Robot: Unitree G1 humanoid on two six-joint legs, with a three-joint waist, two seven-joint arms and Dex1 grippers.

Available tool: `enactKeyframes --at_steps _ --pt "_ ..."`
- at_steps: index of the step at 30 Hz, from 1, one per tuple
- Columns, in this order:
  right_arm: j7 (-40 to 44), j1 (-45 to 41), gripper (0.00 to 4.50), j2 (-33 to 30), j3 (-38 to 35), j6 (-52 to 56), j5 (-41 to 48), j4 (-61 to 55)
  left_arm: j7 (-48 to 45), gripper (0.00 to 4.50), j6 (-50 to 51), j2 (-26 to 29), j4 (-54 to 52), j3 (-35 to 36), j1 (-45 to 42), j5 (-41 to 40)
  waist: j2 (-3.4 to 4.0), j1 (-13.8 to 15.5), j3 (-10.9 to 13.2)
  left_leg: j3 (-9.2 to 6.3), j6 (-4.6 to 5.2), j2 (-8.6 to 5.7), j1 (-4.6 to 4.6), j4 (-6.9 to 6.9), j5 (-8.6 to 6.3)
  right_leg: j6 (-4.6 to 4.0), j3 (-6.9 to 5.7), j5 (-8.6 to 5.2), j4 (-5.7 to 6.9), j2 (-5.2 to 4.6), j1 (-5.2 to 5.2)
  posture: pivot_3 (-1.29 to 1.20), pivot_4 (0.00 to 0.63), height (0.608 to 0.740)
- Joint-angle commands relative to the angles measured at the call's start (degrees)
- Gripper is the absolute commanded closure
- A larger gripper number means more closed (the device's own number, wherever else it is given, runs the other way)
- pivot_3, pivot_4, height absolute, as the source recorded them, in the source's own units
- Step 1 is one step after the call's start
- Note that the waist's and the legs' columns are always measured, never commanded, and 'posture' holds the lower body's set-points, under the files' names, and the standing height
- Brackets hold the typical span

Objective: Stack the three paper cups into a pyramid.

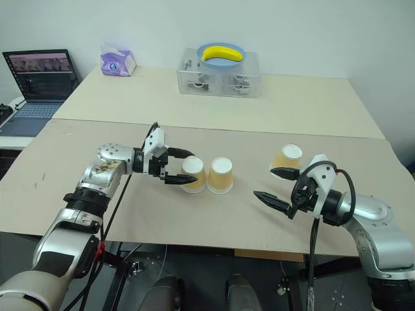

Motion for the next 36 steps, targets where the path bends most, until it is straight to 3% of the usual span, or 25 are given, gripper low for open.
enactKeyframes --at_steps 1,8,14,19,22,28,32,36 --pt "-0.1 0.1 0.00 -0.8 -2.0 -0.6 0.6 -1.6 1.5 0.10 -0.1 -0.9 -0.8 2.7 -1.9 -1.9 0.00 0.0 0.0 0.00 0.00 0.00 0.00 0.00 0.00 0.00 0.00 0.00 0.00 0.00 0.00 0.00 0.150 0.694" --pt "-0.1 -0.3 0.00 -0.5 -1.4 -0.9 0.3 -0.9 4.7 0.10 3.5 -2.3 -3.3 5.9 -2.8 -4.9 0.00 -0.1 0.0 0.00 0.00 0.00 0.00 0.00 0.00 0.00 0.00 0.00 0.00 0.00 0.00 0.00 0.150 0.694" --pt "0.3 -1.3 0.00 -0.5 -0.7 -1.2 0.0 0.5 13.6 0.10 25.8 -3.1 -8.7 19.8 -10.0 -22.3 -0.01 -0.1 0.0 -0.14 0.03 0.02 -0.21 0.23 -0.02 0.01 -0.14 0.00 0.05 0.00 -0.06 0.00 0.150 0.694" --pt "1.0 -2.6 0.00 -0.5 -0.2 -1.6 -0.3 2.2 20.1 0.10 36.2 -2.4 -18.4 24.2 -8.7 -29.5 0.01 -0.2 0.0 -0.17 0.13 0.03 -0.22 0.29 -0.08 0.07 -0.16 -0.04 0.08 0.00 -0.04 0.00 0.150 0.694" --pt "0.1 -3.5 0.00 0.0 -0.1 -3.3 -2.0 4.0 22.5 0.10 37.6 -1.3 -24.2 23.5 -5.1 -29.8 0.01 0.0 0.0 -0.19 0.13 0.02 -0.20 0.33 -0.08 0.06 -0.17 -0.04 0.12 -0.01 -0.02 0.00 0.150 0.694" --pt "-6.1 -5.7 0.00 1.6 -3.8 -8.2 -6.5 11.3 15.4 0.10 41.3 7.6 -41.1 17.1 7.3 -31.5 0.05 -0.2 0.0 -0.15 0.13 0.06 -0.12 0.28 -0.08 0.03 -0.13 -0.05 0.14 0.01 -0.05 0.00 0.150 0.694" --pt "-8.0 -4.2 0.00 1.1 -7.2 -10.0 -7.4 13.9 14.0 0.10 44.2 10.7 -45.4 16.9 8.4 -35.3 0.05 0.4 0.0 -0.14 0.12 0.03 -0.15 0.33 -0.08 0.03 -0.17 -0.05 0.10 -0.03 0.02 0.00 0.150 0.694" --pt "-10.5 -2.7 0.00 2.0 -8.6 -12.6 -9.2 16.8 15.4 0.10 44.3 10.2 -46.7 16.7 7.6 -37.0 0.06 0.5 0.0 -0.13 0.12 0.00 -0.13 0.33 -0.08 0.04 -0.16 -0.06 0.07 -0.06 0.06 0.00 0.150 0.694"
